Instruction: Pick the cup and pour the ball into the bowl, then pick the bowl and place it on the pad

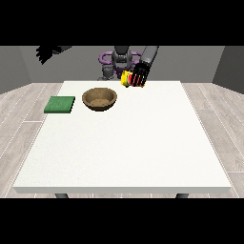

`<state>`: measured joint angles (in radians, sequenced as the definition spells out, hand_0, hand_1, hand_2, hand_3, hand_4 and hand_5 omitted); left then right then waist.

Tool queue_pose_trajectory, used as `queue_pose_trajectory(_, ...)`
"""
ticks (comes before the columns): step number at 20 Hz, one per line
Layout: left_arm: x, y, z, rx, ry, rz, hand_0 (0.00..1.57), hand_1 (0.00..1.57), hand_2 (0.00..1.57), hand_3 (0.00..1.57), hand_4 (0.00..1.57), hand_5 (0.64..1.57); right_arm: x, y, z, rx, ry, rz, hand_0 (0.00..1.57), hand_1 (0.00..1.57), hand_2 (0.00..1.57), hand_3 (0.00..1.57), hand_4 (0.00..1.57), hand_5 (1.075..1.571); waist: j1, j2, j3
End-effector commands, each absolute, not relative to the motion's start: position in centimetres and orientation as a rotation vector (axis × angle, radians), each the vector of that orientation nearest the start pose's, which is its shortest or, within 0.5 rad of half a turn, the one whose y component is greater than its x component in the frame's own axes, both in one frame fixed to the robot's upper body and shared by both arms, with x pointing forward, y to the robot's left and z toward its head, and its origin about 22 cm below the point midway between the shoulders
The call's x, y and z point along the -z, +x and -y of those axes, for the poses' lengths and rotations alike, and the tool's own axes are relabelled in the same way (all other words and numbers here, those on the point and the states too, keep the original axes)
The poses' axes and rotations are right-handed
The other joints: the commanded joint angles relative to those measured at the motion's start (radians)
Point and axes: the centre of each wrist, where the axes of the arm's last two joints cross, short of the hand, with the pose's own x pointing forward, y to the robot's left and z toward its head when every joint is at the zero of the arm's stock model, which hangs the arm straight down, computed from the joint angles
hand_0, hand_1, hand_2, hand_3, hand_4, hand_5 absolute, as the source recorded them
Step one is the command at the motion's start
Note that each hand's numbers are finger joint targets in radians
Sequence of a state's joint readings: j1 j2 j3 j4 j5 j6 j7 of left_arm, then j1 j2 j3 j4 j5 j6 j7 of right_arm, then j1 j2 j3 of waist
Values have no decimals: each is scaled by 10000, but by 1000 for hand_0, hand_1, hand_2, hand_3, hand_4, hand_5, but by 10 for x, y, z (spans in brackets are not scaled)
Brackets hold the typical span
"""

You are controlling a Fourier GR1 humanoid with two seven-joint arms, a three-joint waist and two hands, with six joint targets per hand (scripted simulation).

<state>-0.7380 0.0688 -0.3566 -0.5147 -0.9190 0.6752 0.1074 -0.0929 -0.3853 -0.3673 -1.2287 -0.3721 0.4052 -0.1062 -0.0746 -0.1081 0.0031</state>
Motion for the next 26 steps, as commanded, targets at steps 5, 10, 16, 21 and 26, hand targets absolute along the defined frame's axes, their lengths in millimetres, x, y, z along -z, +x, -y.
queue_pose_trajectory(5, 5, 383, -76, 12115, 12977, 14267, 786, 786, 1571, 1252, 1061, 1569, 2, 252, 413, 1000, 727, 16144, 0, 0, 0, 0, 651, 1564, -63, 240, -18)
queue_pose_trajectory(10, 7, 364, -54, 13045, 14122, 13539, 667, 667, 1571, 1198, 872, 1571, -7, 267, 419, 677, 1069, 15904, 0, 0, 0, 0, 662, 1562, -450, 52, -17)
queue_pose_trajectory(16, -14, 357, -30, 15184, 14932, 12543, 0, 0, 1051, 1375, 745, 1569, 21, 258, 397, 467, 1438, 15681, 0, 0, 0, 0, 667, 1560, -748, -132, -17)
queue_pose_trajectory(21, -44, 360, -16, 15888, 14452, 12806, 0, 0, 1215, 1498, 896, 1571, 4, 269, 403, 671, 1071, 15833, 0, 0, 0, 0, 691, 1563, -270, -61, -28)
queue_pose_trajectory(26, -38, 359, -53, 12748, 12431, 14477, 0, 0, 1571, 1170, 1033, 1563, 9, 259, 417, 1263, 218, 15741, 0, 0, 0, 0, 694, 1563, 698, 10, -38)
